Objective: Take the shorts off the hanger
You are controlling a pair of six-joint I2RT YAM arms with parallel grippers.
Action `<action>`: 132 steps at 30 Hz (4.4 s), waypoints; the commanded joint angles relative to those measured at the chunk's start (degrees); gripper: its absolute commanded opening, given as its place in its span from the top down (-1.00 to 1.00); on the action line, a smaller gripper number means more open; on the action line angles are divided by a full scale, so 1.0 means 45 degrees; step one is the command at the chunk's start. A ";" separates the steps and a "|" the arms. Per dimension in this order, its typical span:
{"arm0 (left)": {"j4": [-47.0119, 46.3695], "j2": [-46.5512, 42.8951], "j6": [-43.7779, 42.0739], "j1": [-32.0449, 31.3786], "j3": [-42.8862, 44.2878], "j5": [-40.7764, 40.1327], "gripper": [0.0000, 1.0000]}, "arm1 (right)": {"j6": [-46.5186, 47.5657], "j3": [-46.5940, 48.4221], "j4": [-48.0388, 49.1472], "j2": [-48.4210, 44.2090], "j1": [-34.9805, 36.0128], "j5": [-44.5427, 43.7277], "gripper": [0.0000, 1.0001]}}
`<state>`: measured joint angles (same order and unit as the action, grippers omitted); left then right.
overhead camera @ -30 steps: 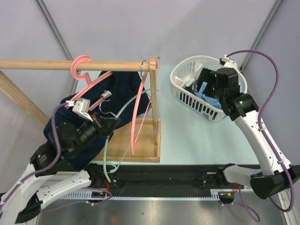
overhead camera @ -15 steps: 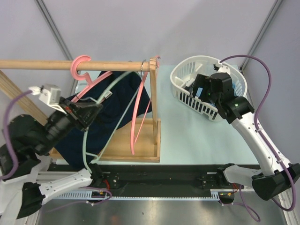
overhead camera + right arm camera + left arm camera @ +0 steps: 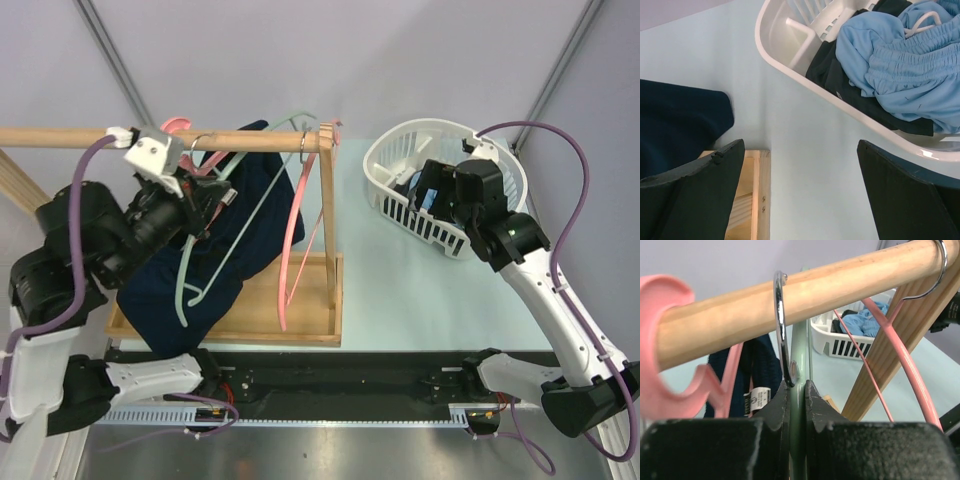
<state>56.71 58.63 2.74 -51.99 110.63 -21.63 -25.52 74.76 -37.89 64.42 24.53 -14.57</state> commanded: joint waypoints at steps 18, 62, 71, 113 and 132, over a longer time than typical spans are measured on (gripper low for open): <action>-0.2660 0.2088 0.1070 -0.0030 -0.0287 0.2697 0.99 | -0.0345 -0.0910 0.0197 -0.0546 0.0017 -0.0083 -0.99; 0.0815 -0.0334 -0.0005 -0.0049 0.0709 -0.2594 -0.47 | -0.0560 -0.1887 0.0138 -0.0723 0.0251 0.0015 -0.99; 0.1675 -0.0002 0.0406 0.0615 0.0260 -0.3319 -0.33 | -0.0481 -0.1985 0.0100 -0.0606 0.0271 0.0034 -0.99; -0.0744 -0.2340 0.0992 0.1455 -0.0850 -0.2225 0.99 | -0.0462 -0.2200 0.0119 -0.0586 0.0427 -0.0083 -0.99; -0.1957 -0.8379 0.4054 0.1455 -0.7918 -0.1035 0.99 | -0.0638 -0.2219 0.0451 -0.0020 0.0700 0.0131 -0.99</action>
<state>53.39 24.51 14.37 -45.71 80.09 -29.06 -27.44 64.60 -37.80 63.99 27.33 -14.09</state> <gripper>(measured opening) 0.043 0.995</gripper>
